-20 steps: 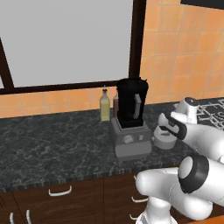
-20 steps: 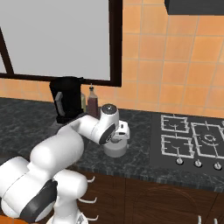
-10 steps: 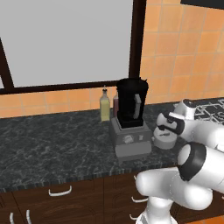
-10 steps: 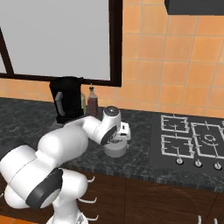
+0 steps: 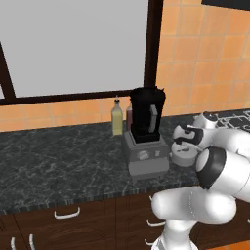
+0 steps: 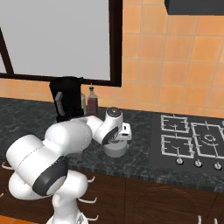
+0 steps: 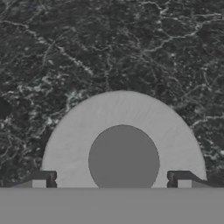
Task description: Close the lid blender by securely placing the lid on top.
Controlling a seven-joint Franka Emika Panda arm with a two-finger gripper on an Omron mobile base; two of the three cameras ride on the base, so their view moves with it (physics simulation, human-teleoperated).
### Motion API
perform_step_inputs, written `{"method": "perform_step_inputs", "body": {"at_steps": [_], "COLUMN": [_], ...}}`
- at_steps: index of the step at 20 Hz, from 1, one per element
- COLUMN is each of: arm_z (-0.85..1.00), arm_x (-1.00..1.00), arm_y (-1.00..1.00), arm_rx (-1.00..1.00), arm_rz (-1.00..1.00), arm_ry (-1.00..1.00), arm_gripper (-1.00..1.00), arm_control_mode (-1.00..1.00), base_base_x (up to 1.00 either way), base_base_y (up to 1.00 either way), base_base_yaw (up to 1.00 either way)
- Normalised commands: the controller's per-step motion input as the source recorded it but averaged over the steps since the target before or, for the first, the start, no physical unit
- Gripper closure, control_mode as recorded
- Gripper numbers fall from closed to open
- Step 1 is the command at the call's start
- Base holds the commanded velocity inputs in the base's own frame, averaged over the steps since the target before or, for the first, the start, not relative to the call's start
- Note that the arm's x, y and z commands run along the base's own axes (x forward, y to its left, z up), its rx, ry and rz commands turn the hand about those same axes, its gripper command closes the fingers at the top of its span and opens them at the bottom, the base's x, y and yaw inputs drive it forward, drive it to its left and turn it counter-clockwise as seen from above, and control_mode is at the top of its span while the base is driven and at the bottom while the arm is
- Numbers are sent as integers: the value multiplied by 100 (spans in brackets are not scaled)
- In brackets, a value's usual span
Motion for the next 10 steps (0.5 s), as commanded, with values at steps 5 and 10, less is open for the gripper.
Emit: {"method": "perform_step_inputs", "body": {"at_steps": [5, 10], "arm_z": [-15, -22], "arm_x": [13, 6], "arm_y": [0, 0], "arm_rx": [0, 0], "arm_rz": [2, 0], "arm_ry": [0, 0], "arm_gripper": [-100, 100], "arm_control_mode": [-100, -100], "base_base_x": [0, 0], "base_base_y": [0, 0], "base_base_yaw": [0, 0]}}
